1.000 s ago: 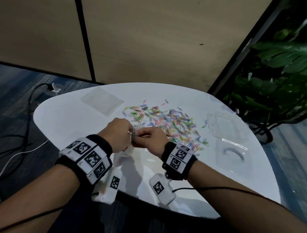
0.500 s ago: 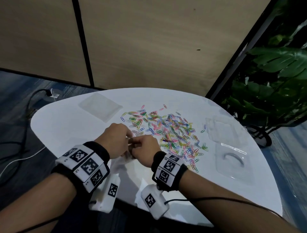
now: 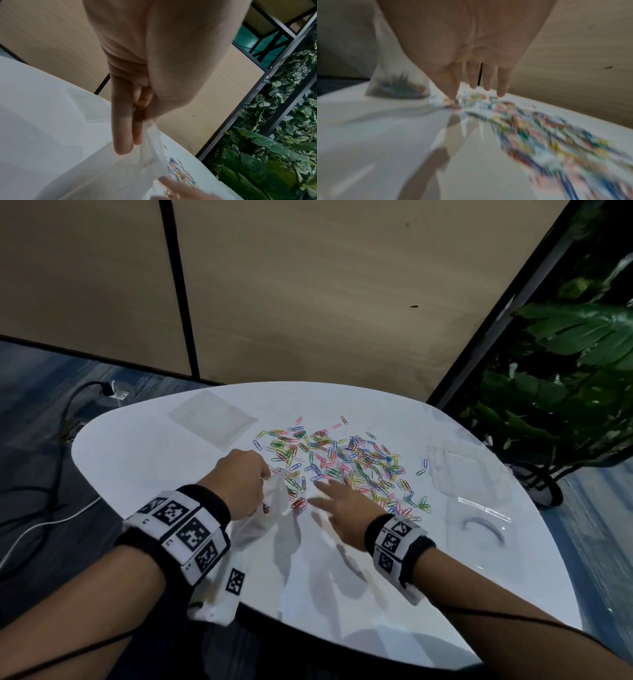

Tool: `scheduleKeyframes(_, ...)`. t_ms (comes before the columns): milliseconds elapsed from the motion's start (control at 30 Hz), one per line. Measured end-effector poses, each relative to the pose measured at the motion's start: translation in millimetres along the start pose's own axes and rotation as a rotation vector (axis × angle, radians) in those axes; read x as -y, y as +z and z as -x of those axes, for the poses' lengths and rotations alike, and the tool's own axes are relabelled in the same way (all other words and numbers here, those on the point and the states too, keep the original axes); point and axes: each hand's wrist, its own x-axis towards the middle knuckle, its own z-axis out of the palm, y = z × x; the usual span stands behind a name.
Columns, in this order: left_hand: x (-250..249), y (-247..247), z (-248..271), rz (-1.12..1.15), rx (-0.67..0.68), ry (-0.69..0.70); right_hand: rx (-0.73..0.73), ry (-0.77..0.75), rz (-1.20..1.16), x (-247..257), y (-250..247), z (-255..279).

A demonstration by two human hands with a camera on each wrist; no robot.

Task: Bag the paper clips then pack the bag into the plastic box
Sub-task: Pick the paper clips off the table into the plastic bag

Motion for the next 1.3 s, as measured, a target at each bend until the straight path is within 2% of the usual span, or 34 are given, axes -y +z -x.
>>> scheduleKeyframes(100, -3.5, 1.4, -1.9, -0.023, 0.020, 0.003, 0.095, -0.031, 0.179, -12.3, 42.3, 0.4)
scheduleKeyframes(200, -5.6, 2.3, -3.2, -0.040, 0.029, 0.014, 0.100, 0.100, 0.243, -28.8, 58.1, 0.0)
scheduleKeyframes(300, -5.9, 2.2, -4.6, -0.057, 0.023, 0.025, 0.127, 0.249, 0.176, -47.7, 66.0, 1.9)
scheduleKeyframes(367, -6.5, 1.6, -5.9, -0.063, 0.025, 0.025, 0.063, 0.277, 0.104, -55.6, 67.2, 3.5)
scheduleKeyframes(467, -8.5, 1.3, -7.9, -0.060, 0.028, 0.026, -0.068, 0.225, 0.053, -56.8, 60.5, 3.2)
scheduleKeyframes(567, -10.5, 3.6, -9.1, -0.058, 0.027, 0.028, -0.102, 0.282, -0.026, -58.7, 49.3, 3.0)
scheduleKeyframes(633, -11.4, 5.0, -9.5, -0.054, 0.028, 0.026, -0.151, 0.409, -0.187, -63.1, 37.9, 6.1)
scheduleKeyframes(733, -12.3, 5.6, -10.6, -0.045, 0.028, 0.025, -0.333, 0.606, -0.498, -69.1, 13.6, 13.2)
scheduleKeyframes(833, -14.6, 6.2, -12.8, -0.049, 0.035, 0.036, -0.401, 0.721, -0.920, -73.3, -9.2, 16.1)
scheduleKeyframes(967, -23.3, 8.8, -13.6, -0.092, 0.048, 0.065, -0.443, 0.597, -1.479, -51.3, -41.4, 19.8)
scheduleKeyframes(1067, -28.3, 13.0, -14.1, -0.084, 0.043, 0.072, -0.404, 0.475, -1.773, -17.8, -58.9, 19.5)
scheduleKeyframes(1200, -31.5, 19.8, -14.8, -0.048, 0.049, 0.071, -0.314, 0.417, -1.864, 17.3, -56.2, 9.7)
scheduleKeyframes(1300, -32.4, 23.2, -15.3, 0.027, 0.038, 0.076, -0.296, 0.431, -1.713, 32.4, -47.0, 3.5)
